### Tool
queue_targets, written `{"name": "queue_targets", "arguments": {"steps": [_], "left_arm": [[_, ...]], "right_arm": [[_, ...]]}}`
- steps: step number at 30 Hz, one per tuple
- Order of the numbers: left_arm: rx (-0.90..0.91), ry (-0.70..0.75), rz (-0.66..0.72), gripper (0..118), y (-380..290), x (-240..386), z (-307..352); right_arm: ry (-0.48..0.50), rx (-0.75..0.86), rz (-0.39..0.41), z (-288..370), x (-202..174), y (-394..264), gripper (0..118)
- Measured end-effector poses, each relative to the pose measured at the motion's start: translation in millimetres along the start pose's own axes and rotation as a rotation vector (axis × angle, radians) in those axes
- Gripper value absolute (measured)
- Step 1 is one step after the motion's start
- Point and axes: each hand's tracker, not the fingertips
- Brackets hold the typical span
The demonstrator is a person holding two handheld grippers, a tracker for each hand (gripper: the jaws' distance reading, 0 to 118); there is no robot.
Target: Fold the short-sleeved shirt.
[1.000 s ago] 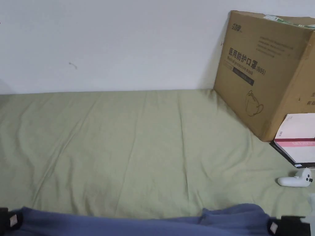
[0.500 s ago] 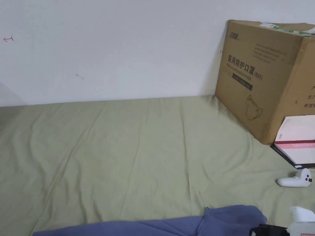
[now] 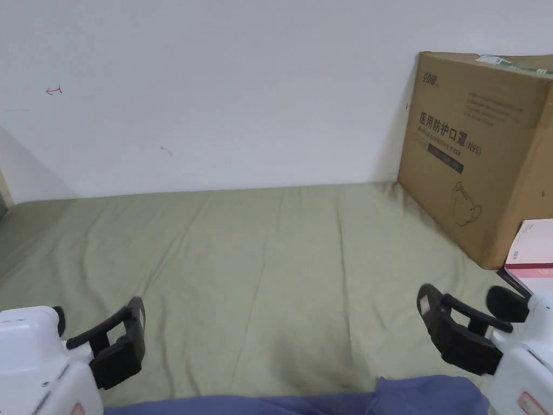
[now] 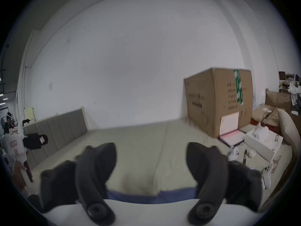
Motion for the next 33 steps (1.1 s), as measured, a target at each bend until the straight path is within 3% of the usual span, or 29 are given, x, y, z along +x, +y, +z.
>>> {"name": "queue_targets", "arguments": {"steps": [2,3,11,15,20,21,25,29,31,33], "left_arm": [[-0.015,-0.019,0.014,25,-2.2,12.0,-0.3],[-0.018,-0.019,0.014,3,-3.3,16.0,-2.0],[-0.050,-0.159,0.093,0,14.1,10.3,-11.8],[-0.344,-0.265,0.272,0,27.4,-54.8,-50.9],[-0.714,-0.433,0.570,1,-24.0,-147.8,-92.9],[-0.729,-0.426,0.600,2,-38.6,-151.8,-91.4],[-0.775,-0.316,0.697,70,-83.8,-181.0,-92.4],[-0.837,-0.313,0.797,118,-128.8,-194.2,-102.5],[-0.847,-0.359,0.860,118,-148.9,-194.2,-109.3],[-0.875,-0.411,0.926,118,-170.2,-197.4,-118.4]], "right_arm": [[-0.022,0.003,0.014,-7.8,-9.6,1.2,19],[-0.019,-0.004,0.014,-13.2,-11.9,1.6,0],[0.039,-0.009,0.005,-29.6,-13.9,8.9,0],[0.077,-0.032,-0.014,-30.1,-8.4,14.5,0],[0.082,-0.097,-0.100,-34.2,1.2,7.0,0],[0.076,-0.110,-0.114,-36.0,3.1,5.1,0],[0.059,-0.135,-0.215,-40.6,7.1,5.2,0],[0.055,-0.118,-0.195,-46.7,4.8,9.5,0],[0.046,-0.130,-0.145,-50.9,2.2,10.2,0],[0.051,-0.148,-0.147,-54.2,1.7,9.8,0]]}}
